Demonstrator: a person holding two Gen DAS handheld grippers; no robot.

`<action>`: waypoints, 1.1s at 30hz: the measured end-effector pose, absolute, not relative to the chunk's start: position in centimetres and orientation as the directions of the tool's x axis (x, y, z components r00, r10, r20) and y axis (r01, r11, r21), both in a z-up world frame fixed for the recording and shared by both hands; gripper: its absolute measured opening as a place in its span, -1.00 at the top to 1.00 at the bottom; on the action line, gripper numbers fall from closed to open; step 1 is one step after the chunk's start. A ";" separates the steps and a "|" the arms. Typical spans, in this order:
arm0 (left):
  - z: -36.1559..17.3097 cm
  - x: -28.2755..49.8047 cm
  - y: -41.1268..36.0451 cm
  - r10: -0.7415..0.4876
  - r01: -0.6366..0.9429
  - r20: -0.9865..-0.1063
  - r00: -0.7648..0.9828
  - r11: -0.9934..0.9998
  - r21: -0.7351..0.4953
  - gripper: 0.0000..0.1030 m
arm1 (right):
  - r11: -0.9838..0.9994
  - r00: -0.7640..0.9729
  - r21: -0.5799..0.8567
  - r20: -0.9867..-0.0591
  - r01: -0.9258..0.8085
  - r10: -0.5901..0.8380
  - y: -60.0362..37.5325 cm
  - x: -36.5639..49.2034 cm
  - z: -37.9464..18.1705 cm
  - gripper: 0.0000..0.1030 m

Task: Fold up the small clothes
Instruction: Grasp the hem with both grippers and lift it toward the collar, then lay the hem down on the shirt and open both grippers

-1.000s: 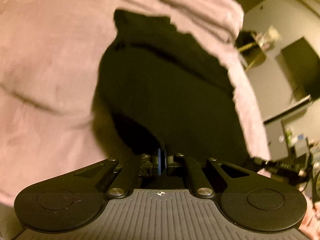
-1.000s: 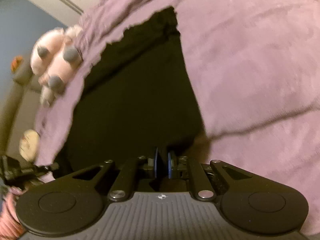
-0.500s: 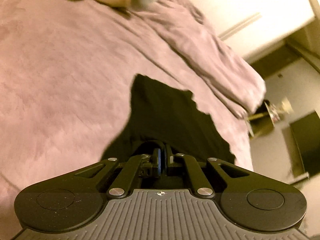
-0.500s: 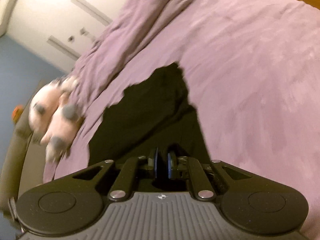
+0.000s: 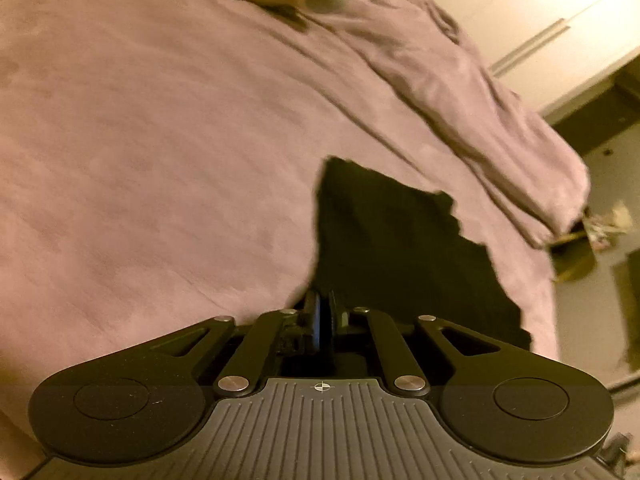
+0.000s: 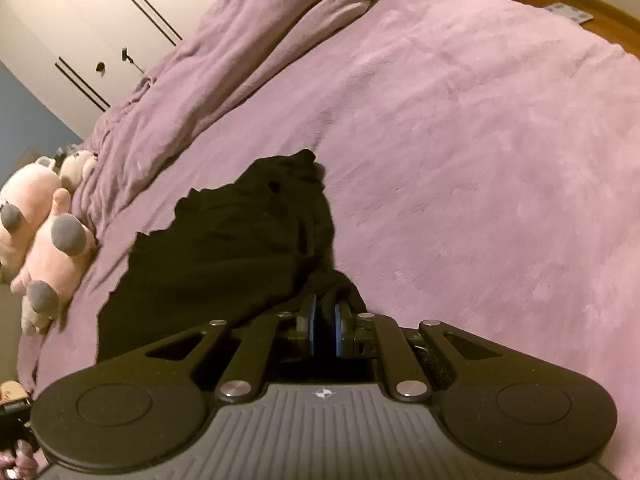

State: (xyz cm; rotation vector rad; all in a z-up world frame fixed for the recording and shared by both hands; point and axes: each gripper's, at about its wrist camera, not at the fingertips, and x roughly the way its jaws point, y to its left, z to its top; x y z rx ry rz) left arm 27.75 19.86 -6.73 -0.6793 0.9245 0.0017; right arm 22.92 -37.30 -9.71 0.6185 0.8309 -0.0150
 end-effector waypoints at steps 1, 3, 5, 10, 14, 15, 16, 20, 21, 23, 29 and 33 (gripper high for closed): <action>-6.3 27.6 19.8 -0.201 -0.293 -0.746 0.635 0.831 -0.473 0.63 | 0.820 0.695 0.519 -0.682 0.242 0.227 -37.5 22.8 -9.7 0.81; -5.6 26.9 19.8 -0.124 -0.262 -0.726 0.677 0.881 -0.395 0.59 | 0.806 0.726 0.534 -0.656 0.253 0.207 -38.1 22.1 -9.4 0.57; -5.3 26.3 20.1 -0.194 -0.168 -0.698 0.689 0.895 -0.414 0.51 | 0.812 0.759 0.518 -0.633 0.267 0.154 -38.7 21.3 -9.1 0.29; -5.9 24.4 18.3 -0.333 0.136 -0.704 0.628 0.937 -0.322 0.16 | 0.866 0.755 0.474 -0.624 0.161 0.201 -39.1 19.9 -8.9 0.21; -6.8 23.5 17.3 -0.318 0.263 -0.755 0.574 0.944 -0.198 0.12 | 0.915 0.722 0.392 -0.660 0.098 0.205 -38.2 19.4 -9.3 0.07; -6.8 23.4 17.3 -0.299 0.275 -0.766 0.569 0.947 -0.165 0.04 | 0.918 0.713 0.385 -0.669 0.093 0.209 -38.1 19.4 -9.5 0.05; -6.9 23.5 17.3 -0.276 0.277 -0.777 0.565 0.951 -0.137 0.04 | 0.922 0.706 0.376 -0.678 0.091 0.207 -37.8 19.5 -9.6 0.04; -6.8 23.7 17.3 -0.290 0.308 -0.777 0.558 0.942 -0.130 0.04 | 0.934 0.699 0.350 -0.686 0.075 0.201 -37.1 19.9 -9.8 -0.01; -6.6 23.7 17.2 -0.315 0.334 -0.769 0.556 0.932 -0.140 0.03 | 0.934 0.697 0.348 -0.689 0.076 0.200 -36.9 20.1 -9.9 -0.01; -6.4 23.7 17.3 -0.337 0.365 -0.764 0.550 0.920 -0.143 -0.04 | 0.935 0.696 0.345 -0.691 0.083 0.194 -36.6 20.5 -9.9 -0.01; -6.9 23.9 18.3 -0.282 0.351 -0.797 0.534 0.932 -0.095 -0.07 | 0.944 0.693 0.324 -0.696 0.070 0.188 -36.1 21.5 -9.9 -0.03; -7.1 25.1 18.1 -0.314 0.327 -0.773 0.551 0.934 -0.146 -0.07 | 0.943 0.708 0.329 -0.677 0.045 0.203 -35.9 21.9 -9.8 0.01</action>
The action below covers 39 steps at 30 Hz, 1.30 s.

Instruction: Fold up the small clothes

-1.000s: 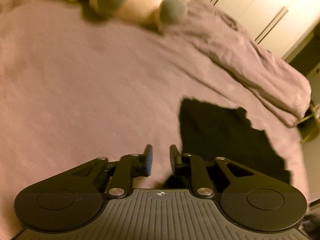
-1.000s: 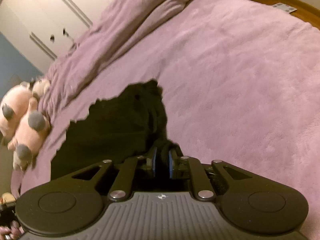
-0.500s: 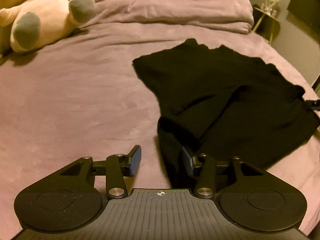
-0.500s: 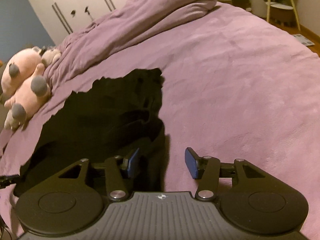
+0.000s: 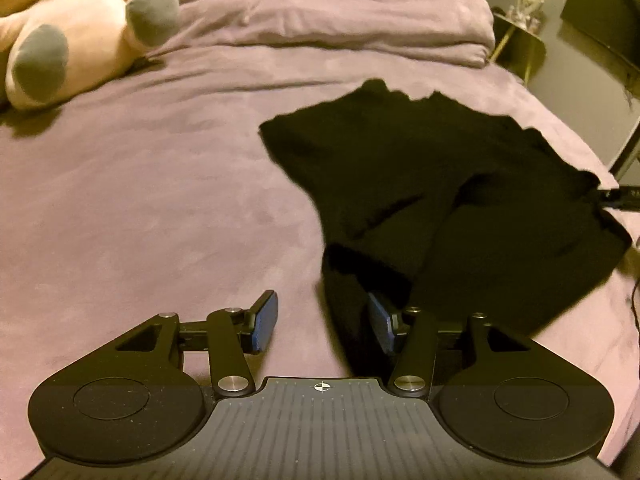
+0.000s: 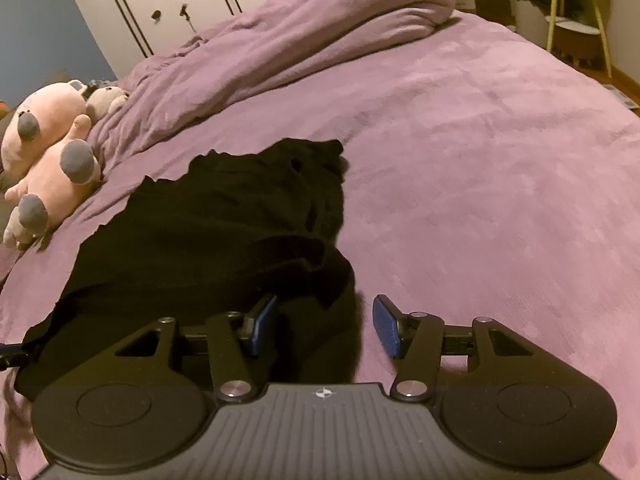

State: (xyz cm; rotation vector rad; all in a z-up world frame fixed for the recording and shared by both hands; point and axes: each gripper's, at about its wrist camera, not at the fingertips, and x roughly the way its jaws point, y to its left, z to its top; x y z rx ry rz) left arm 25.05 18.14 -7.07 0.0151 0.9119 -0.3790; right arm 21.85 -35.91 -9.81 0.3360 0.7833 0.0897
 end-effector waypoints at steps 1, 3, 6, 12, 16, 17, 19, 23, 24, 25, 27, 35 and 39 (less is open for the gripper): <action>-7.3 25.5 17.5 -0.301 0.332 -0.770 0.563 0.935 -0.122 -0.07 | 0.944 0.711 0.328 -0.673 0.036 0.206 -35.8 22.0 -9.8 0.04; -7.7 26.5 16.2 -0.282 0.353 -0.770 0.572 0.932 -0.079 -0.06 | 0.947 0.711 0.321 -0.673 0.031 0.205 -35.4 22.3 -9.8 0.23; -8.0 27.7 14.5 -0.307 0.390 -0.756 0.578 0.918 -0.075 0.09 | 0.954 0.721 0.299 -0.666 0.024 0.191 -34.7 22.5 -9.5 0.61; -8.4 28.8 12.3 -0.307 0.403 -0.745 0.592 0.913 -0.057 0.70 | 0.960 0.733 0.279 -0.656 0.011 0.182 -34.4 22.4 -9.0 0.82; -7.5 28.3 13.7 -0.344 0.343 -0.692 0.634 0.928 -0.147 0.80 | 0.957 0.737 0.289 -0.651 0.021 0.180 -34.4 22.3 -8.7 0.84; -6.9 28.0 14.1 -0.356 0.329 -0.671 0.650 0.928 -0.174 0.81 | 0.957 0.739 0.290 -0.648 0.020 0.181 -34.3 22.1 -8.5 0.85; -5.1 27.5 14.9 -0.380 0.316 -0.624 0.683 0.924 -0.217 0.81 | 0.955 0.753 0.295 -0.629 0.002 0.193 -34.3 21.8 -7.7 0.85; -1.3 27.3 15.6 -0.386 0.283 -0.533 0.753 0.921 -0.266 0.81 | 0.944 0.788 0.329 -0.571 -0.040 0.232 -34.4 21.1 -5.3 0.86; -0.4 27.6 15.7 -0.373 0.266 -0.515 0.772 0.925 -0.272 0.81 | 0.941 0.798 0.335 -0.555 -0.045 0.235 -34.4 21.2 -4.7 0.86; 0.3 28.1 15.9 -0.368 0.251 -0.499 0.785 0.924 -0.287 0.81 | 0.940 0.809 0.337 -0.540 -0.047 0.234 -34.4 21.4 -4.1 0.86; 1.3 29.2 15.9 -0.337 0.213 -0.479 0.810 0.931 -0.295 0.81 | 0.940 0.827 0.338 -0.515 -0.045 0.225 -34.4 22.3 -3.1 0.86; 0.2 36.2 13.9 -0.192 0.079 -0.541 0.819 0.971 -0.226 0.81 | 0.971 0.856 0.240 -0.501 -0.006 0.129 -32.4 29.1 -1.9 0.87; -0.9 38.9 13.4 -0.131 0.020 -0.557 0.820 0.980 -0.200 0.81 | 0.981 0.863 0.192 -0.501 0.038 0.065 -31.5 32.9 -1.8 0.87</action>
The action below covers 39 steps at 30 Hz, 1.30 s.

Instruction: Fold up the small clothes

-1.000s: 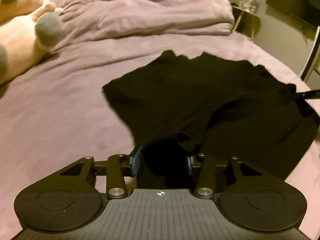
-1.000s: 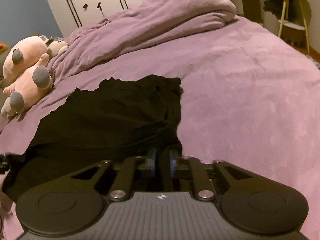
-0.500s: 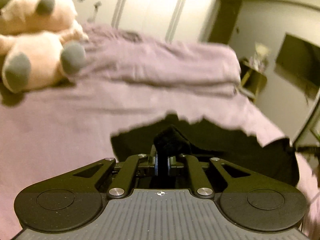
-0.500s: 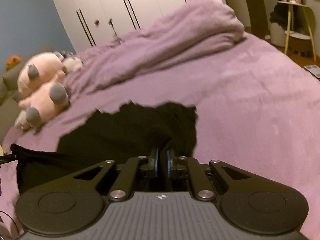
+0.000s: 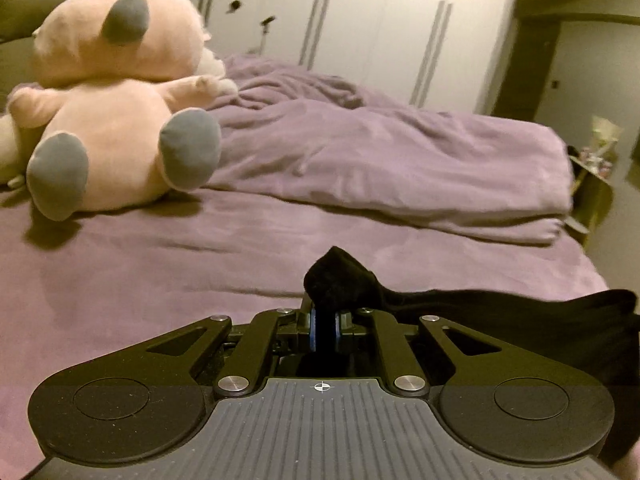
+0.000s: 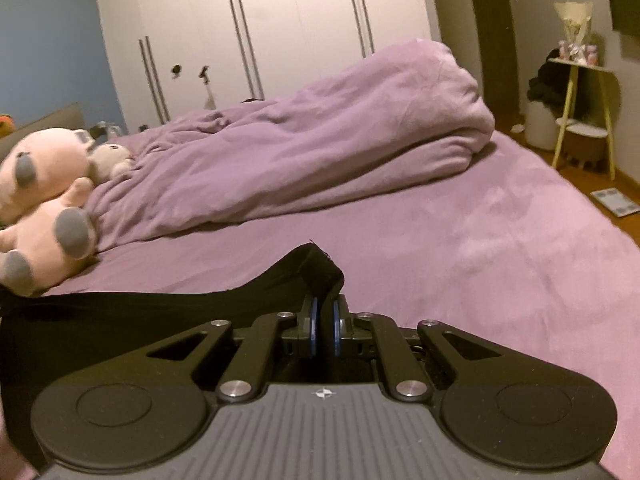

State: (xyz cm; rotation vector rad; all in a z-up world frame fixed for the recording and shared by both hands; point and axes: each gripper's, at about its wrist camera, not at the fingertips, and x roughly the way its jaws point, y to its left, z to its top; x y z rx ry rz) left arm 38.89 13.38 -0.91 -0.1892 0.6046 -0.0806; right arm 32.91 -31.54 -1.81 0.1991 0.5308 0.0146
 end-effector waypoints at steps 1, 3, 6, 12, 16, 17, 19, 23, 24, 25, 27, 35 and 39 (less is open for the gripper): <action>-1.3 39.7 13.2 -0.110 0.002 -0.559 0.822 0.982 -0.190 0.81 | 0.982 0.863 0.181 -0.504 0.056 0.044 -31.4 33.8 -2.0 0.87; -2.3 40.9 13.1 -0.058 -0.041 -0.573 0.817 0.986 -0.159 0.80 | 0.982 0.856 0.166 -0.517 0.088 0.010 -31.2 35.6 -2.6 0.87; -4.4 42.3 12.7 0.005 -0.099 -0.622 0.783 0.988 -0.118 0.73 | 0.984 0.842 0.135 -0.539 0.118 -0.027 -30.6 37.5 -4.1 0.87; -5.2 40.3 12.7 0.025 -0.134 -0.614 0.789 0.982 -0.132 0.22 | 0.965 0.842 0.158 -0.532 0.208 -0.095 -29.7 37.1 -6.1 0.43; -5.8 39.3 10.6 -0.162 -0.040 -0.587 0.793 0.948 -0.316 -0.13 | 0.913 0.843 0.407 -0.500 0.027 0.198 -27.0 35.3 -7.6 0.42; -6.4 39.4 9.9 -0.180 -0.030 -0.594 0.784 0.945 -0.326 -0.17 | 0.865 0.818 0.501 -0.480 -0.041 0.317 -25.6 35.0 -8.5 0.42; -8.1 39.8 8.3 -0.184 -0.026 -0.634 0.751 0.951 -0.308 -0.17 | 0.753 0.766 0.648 -0.425 -0.114 0.482 -23.3 34.6 -10.6 0.41; -11.0 40.2 7.7 -0.146 -0.051 -0.686 0.713 0.965 -0.258 -0.34 | 0.753 0.747 0.647 -0.439 -0.122 0.499 -21.9 34.6 -13.8 0.61; -11.2 40.1 8.0 -0.139 -0.049 -0.675 0.725 0.967 -0.252 -0.41 | 0.755 0.749 0.645 -0.441 -0.120 0.495 -22.9 34.8 -14.1 0.85; -11.4 40.1 8.4 -0.130 -0.053 -0.668 0.733 0.967 -0.247 -0.42 | 0.755 0.749 0.646 -0.444 -0.113 0.492 -23.8 34.8 -14.2 0.91; -11.7 40.1 9.3 -0.123 -0.071 -0.666 0.736 0.964 -0.257 -0.43 | 0.798 0.786 0.598 -0.459 -0.070 0.413 -26.7 34.8 -13.9 0.84; -9.1 40.0 8.2 -0.121 -0.075 -0.663 0.739 0.963 -0.260 -0.37 | 0.814 0.830 0.563 -0.516 0.140 0.214 -33.5 34.1 -13.3 0.85; -8.6 41.7 5.8 -0.135 -0.028 -0.660 0.739 0.973 -0.230 -0.41 | 0.892 0.832 0.450 -0.508 0.036 0.222 -28.6 34.8 -11.2 0.18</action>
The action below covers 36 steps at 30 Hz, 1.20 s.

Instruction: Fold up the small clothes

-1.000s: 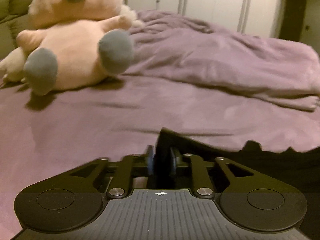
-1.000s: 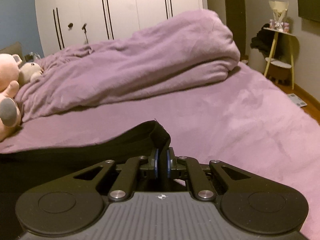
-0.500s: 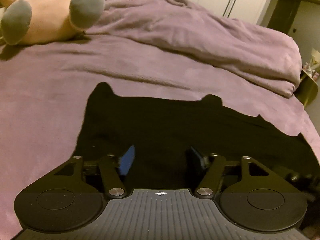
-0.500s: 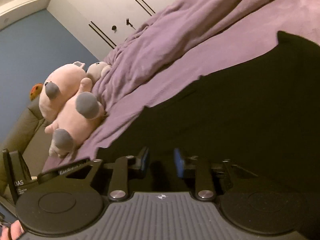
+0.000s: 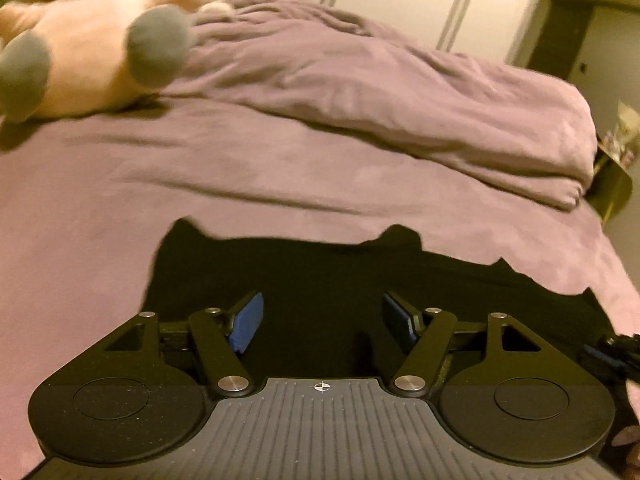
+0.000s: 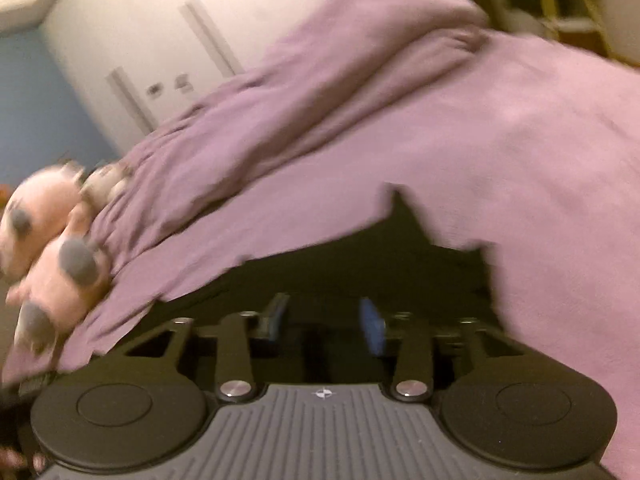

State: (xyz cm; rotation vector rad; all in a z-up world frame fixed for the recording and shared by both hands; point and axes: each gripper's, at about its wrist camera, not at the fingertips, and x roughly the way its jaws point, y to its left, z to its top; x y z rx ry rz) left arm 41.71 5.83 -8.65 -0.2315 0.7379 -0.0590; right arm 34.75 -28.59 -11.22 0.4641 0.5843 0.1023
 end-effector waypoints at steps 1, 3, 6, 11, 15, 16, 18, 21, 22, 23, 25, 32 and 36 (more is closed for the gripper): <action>-9.0 42.4 5.2 -0.111 -0.025 -0.667 0.737 0.981 -0.191 -0.41 | 0.911 0.826 0.413 -0.513 0.000 0.233 -27.1 35.4 -10.9 0.18; -10.3 43.6 4.9 -0.052 -0.049 -0.692 0.720 0.991 -0.125 -0.41 | 0.947 0.811 0.315 -0.539 -0.056 0.227 -24.6 36.8 -10.8 0.19; -11.7 44.8 5.4 -0.023 -0.099 -0.711 0.702 0.987 -0.129 -0.49 | 0.983 0.781 0.175 -0.605 -0.064 0.158 -22.6 40.0 -11.8 0.37; -11.9 45.5 4.9 0.008 -0.089 -0.699 0.715 0.993 -0.080 -0.56 | 0.984 0.813 0.176 -0.572 -0.011 0.112 -25.0 41.7 -12.0 0.55; -11.9 45.4 5.0 0.008 -0.086 -0.699 0.715 0.993 -0.077 -0.57 | 0.972 0.823 0.225 -0.563 0.068 0.073 -26.9 42.1 -12.7 0.62; -11.8 45.3 5.0 0.006 -0.083 -0.702 0.712 0.994 -0.076 -0.57 | 0.973 0.825 0.219 -0.561 0.073 0.064 -26.9 42.0 -12.6 0.62; -11.3 44.9 5.1 0.015 -0.080 -0.713 0.701 0.995 -0.058 -0.57 | 0.980 0.826 0.183 -0.563 0.082 0.036 -26.5 41.2 -12.3 0.61; -10.6 43.4 5.6 0.040 -0.099 -0.721 0.692 0.994 -0.039 -0.56 | 0.985 0.825 0.157 -0.565 0.075 0.027 -26.1 39.0 -11.3 0.51; -10.4 42.6 5.9 0.029 -0.099 -0.723 0.691 0.994 -0.054 -0.57 | 0.983 0.827 0.168 -0.560 0.071 0.036 -26.0 37.8 -11.0 0.43; -10.2 41.8 6.3 0.022 -0.107 -0.725 0.689 0.992 -0.072 -0.56 | 0.979 0.828 0.193 -0.558 0.066 0.054 -26.2 36.3 -10.7 0.29; -9.6 39.3 7.6 -0.015 -0.136 -0.726 0.687 0.980 -0.148 -0.57 | 0.973 0.822 0.223 -0.564 0.054 0.083 -26.4 32.8 -10.6 0.28; -9.4 29.3 10.7 -0.036 -0.152 -0.734 0.678 0.970 -0.188 -0.57 | 0.991 0.813 0.112 -0.582 0.079 0.001 -28.4 22.2 -11.6 0.40; -9.7 25.8 12.1 -0.040 -0.208 -0.766 0.641 0.952 -0.224 -0.57 | 0.970 0.796 0.128 -0.599 0.205 -0.089 -30.0 19.6 -10.8 0.18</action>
